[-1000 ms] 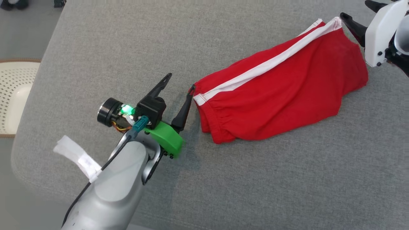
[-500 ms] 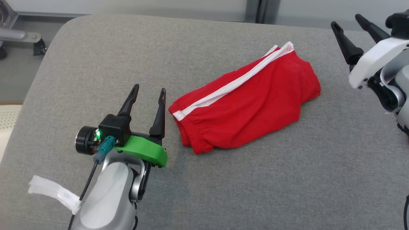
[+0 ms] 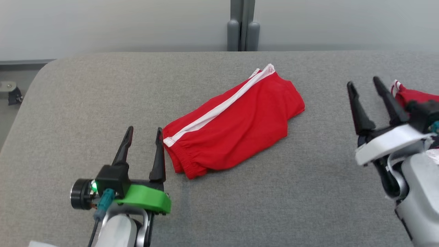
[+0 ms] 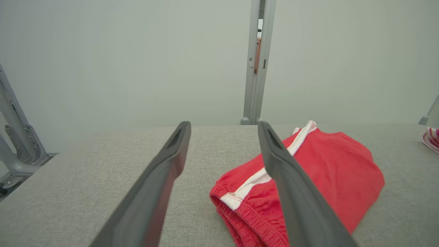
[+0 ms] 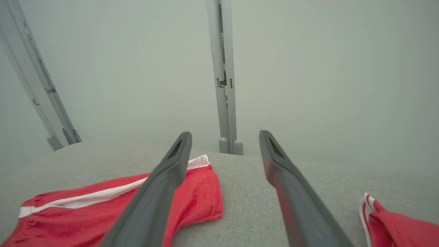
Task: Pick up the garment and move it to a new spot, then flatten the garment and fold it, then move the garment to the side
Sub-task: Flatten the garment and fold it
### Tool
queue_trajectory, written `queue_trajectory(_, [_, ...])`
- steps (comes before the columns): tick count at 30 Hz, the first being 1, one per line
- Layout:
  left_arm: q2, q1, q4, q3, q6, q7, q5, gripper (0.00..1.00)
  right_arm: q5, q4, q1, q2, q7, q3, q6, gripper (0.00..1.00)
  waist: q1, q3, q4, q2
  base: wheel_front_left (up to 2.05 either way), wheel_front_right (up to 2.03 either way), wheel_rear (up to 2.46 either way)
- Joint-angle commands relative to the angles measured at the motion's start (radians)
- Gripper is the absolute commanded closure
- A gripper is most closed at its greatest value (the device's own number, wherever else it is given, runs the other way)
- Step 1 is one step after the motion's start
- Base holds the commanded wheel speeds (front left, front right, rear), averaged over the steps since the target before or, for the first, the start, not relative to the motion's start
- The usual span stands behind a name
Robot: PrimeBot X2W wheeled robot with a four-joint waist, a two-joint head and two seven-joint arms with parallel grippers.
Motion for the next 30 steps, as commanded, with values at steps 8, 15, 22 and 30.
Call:
queue_trajectory(8, [-0.018,0.165,-0.063,0.065,-0.024,-0.002,0.022,0.0,-0.144,-0.116,0.241,0.165,-0.002,-0.16,-0.001,0.0,0.0,-0.076,-0.064,-0.0001,0.0,0.0,0.0])
queue_trajectory(15, [-0.021,0.216,-0.079,0.063,-0.039,-0.002,0.078,0.0,-0.198,-0.151,0.341,0.226,-0.002,-0.201,-0.001,0.0,0.0,-0.072,-0.071,-0.0001,0.0,0.0,0.0])
queue_trajectory(22, [-0.022,0.207,-0.079,0.044,-0.027,-0.003,0.055,0.0,-0.208,-0.153,0.344,0.228,-0.002,-0.209,-0.001,0.0,0.0,-0.06,-0.062,-0.0001,0.0,0.0,0.0])
queue_trajectory(30, [-0.022,0.159,-0.087,0.007,-0.013,-0.003,0.043,0.0,-0.104,-0.097,0.303,0.226,0.009,-0.177,-0.001,0.0,0.0,-0.003,-0.019,-0.0001,0.0,0.0,0.0])
